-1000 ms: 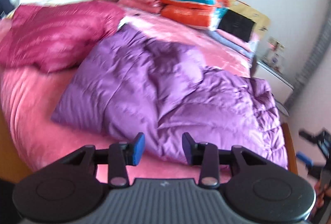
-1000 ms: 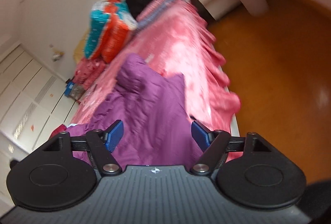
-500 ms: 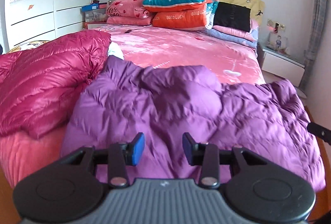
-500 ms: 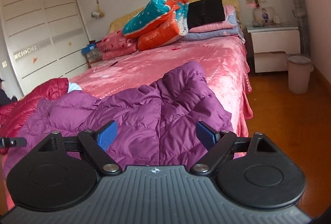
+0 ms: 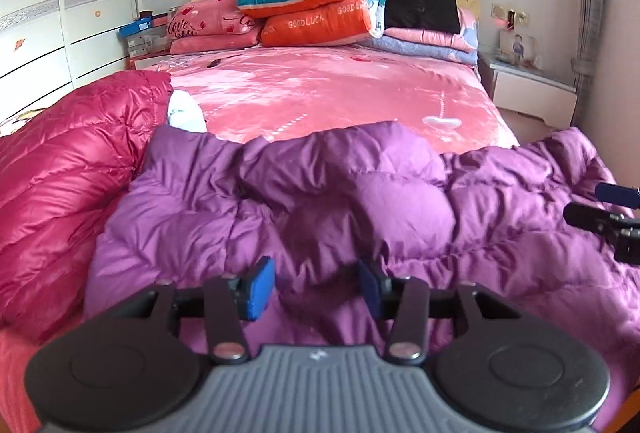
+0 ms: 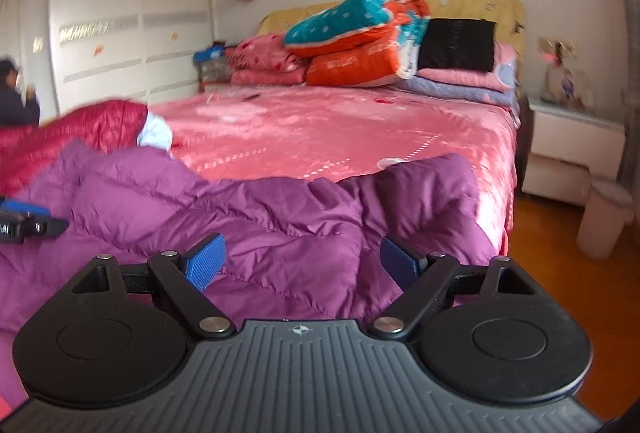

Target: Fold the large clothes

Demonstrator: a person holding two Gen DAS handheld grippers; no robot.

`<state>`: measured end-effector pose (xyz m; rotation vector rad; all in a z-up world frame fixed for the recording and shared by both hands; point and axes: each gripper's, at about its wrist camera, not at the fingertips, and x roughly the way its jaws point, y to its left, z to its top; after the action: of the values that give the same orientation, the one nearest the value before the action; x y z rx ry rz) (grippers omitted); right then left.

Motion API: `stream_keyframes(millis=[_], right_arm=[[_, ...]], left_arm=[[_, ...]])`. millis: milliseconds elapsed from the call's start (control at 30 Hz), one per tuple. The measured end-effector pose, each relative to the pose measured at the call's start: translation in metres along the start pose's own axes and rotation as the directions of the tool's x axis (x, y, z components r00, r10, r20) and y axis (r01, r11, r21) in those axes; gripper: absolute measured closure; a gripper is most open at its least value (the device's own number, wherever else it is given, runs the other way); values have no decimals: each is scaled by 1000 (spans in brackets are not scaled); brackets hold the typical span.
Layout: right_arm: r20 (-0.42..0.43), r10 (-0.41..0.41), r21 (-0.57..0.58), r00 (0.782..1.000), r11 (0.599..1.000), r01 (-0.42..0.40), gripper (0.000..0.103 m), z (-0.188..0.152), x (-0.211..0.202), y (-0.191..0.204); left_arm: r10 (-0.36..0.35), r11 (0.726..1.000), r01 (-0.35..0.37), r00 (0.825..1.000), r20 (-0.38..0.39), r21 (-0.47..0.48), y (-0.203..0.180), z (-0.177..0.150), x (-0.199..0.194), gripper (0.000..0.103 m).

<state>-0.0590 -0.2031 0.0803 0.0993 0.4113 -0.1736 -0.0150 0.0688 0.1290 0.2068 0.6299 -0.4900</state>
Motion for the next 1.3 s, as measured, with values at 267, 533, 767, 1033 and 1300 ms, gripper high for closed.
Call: stream_keyframes(millis=[267,533,767,1033,1300], right_arm=[[-72,-60,-92,996,994,54,0,-2,50,2],[-97,-78,35,992,996,82,0,6,84,-27],[-122,-95,90,988,990,106,0,3,102,-39],[-128,-101,126,987,985,118,0,1,113,-48],[-140,-120,193,983,970,146,0,-2,124,-61]], left_arm=[[39,999,-38,999,26,-24,14,7,31,44],[67,995,-63,997,41,-79,35,22,50,42],[107,982,-99,993,46,-160,65,30,71,43],[164,966,-147,984,66,-214,81,31,94,41],[207,953,-187,977,60,-238,92,31,120,23]])
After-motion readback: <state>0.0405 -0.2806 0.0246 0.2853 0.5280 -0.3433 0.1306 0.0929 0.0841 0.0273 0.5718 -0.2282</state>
